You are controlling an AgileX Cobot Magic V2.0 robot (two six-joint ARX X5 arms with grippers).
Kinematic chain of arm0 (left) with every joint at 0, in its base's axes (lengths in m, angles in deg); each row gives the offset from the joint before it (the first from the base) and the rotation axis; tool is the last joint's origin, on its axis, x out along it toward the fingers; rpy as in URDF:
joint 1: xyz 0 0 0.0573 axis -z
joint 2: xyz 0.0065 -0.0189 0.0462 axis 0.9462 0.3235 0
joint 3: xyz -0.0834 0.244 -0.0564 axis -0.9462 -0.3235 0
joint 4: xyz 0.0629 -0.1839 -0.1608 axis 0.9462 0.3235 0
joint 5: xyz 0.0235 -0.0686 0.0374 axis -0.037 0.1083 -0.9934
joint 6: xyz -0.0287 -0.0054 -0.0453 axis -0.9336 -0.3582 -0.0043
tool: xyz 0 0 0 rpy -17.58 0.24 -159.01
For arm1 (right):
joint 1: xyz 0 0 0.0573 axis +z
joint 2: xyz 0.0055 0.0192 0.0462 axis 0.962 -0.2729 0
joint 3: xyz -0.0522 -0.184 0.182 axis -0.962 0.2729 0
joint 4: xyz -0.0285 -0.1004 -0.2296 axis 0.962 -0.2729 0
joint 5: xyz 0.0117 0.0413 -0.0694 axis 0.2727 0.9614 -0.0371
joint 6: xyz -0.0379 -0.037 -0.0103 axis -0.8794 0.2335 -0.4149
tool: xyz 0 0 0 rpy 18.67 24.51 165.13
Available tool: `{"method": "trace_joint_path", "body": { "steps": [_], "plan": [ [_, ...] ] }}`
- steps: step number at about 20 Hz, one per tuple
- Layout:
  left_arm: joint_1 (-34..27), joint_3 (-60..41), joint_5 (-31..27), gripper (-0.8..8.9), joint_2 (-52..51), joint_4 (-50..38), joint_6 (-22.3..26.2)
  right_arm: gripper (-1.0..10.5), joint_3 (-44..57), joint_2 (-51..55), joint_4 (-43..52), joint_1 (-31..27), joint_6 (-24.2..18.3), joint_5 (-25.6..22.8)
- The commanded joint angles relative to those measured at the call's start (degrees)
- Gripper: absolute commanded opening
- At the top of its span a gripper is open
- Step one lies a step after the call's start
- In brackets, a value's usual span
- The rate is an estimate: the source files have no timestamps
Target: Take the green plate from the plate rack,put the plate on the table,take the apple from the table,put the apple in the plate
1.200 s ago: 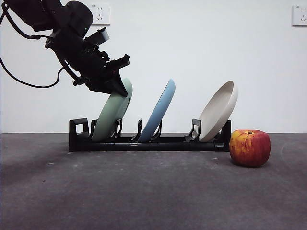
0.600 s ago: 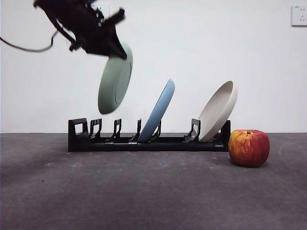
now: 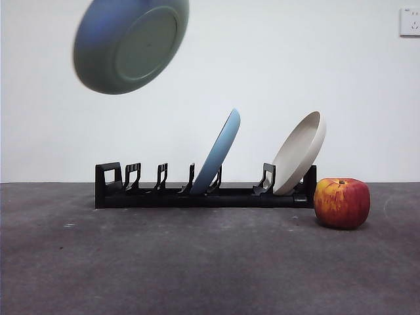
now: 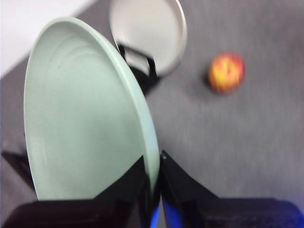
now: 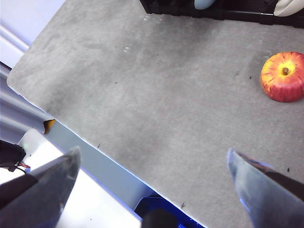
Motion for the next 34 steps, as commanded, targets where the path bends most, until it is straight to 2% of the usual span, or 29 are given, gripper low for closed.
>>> {"method": "trace_joint_path", "body": {
  "steps": [1, 5, 8, 10, 13, 17, 22, 24, 26, 29, 30, 34],
  "plan": [
    [5.18, -1.01, -6.62, -0.05, 1.42, 3.21, 3.15, 6.9, -0.07, 0.04, 0.28, 0.11, 0.2, 0.07],
    [14.16, -10.99, -17.07, -0.05, 1.55, -2.89, 2.97, 6.9, -0.07, 0.04, 0.28, 0.11, 0.17, 0.07],
    [19.32, -21.49, -23.3, -0.05, 2.84, -11.3, 6.43, 6.9, -0.07, 0.04, 0.28, 0.11, 0.17, 0.07],
    [22.29, -27.04, -23.96, -0.05, 4.94, -17.7, 8.02, 6.9, -0.07, 0.04, 0.28, 0.11, 0.2, 0.09],
    [25.29, -30.27, -25.4, -0.05, 9.53, -24.68, 9.44, 6.9, -0.07, 0.04, 0.26, 0.11, 0.2, 0.09],
    [27.54, -30.32, -28.04, -0.05, 17.49, -29.92, 12.09, 6.9, -0.07, 0.04, 0.24, 0.11, 0.22, 0.15],
    [28.2, -30.32, -31.71, -0.06, 24.24, -32.81, 12.15, 6.9, -0.07, 0.04, 0.2, 0.11, 0.2, 0.31],
    [28.13, -30.32, -31.34, -0.08, 25.14, -33.38, 11.85, 6.9, -0.07, 0.04, 0.22, 0.11, 0.2, 0.31],
    [28.15, -30.32, -26.77, 0.08, 25.14, -32.17, 10.64, 6.9, -0.07, 0.04, 0.2, 0.11, 0.2, 0.28],
    [28.13, -30.29, -24.87, 1.9, 25.11, -31.71, 7.65, 6.9, -0.07, 0.04, 0.17, 0.11, 0.2, 0.31],
    [28.15, -30.27, -24.87, 2.1, 25.07, -31.71, 7.54, 6.9, -0.07, 0.04, 0.11, 0.11, 0.2, 0.31],
    [28.13, -29.9, -24.96, 2.21, 23.41, -31.69, 7.19, 6.9, -0.07, 0.04, -0.2, 0.11, 0.2, 0.28]
  ]
}}
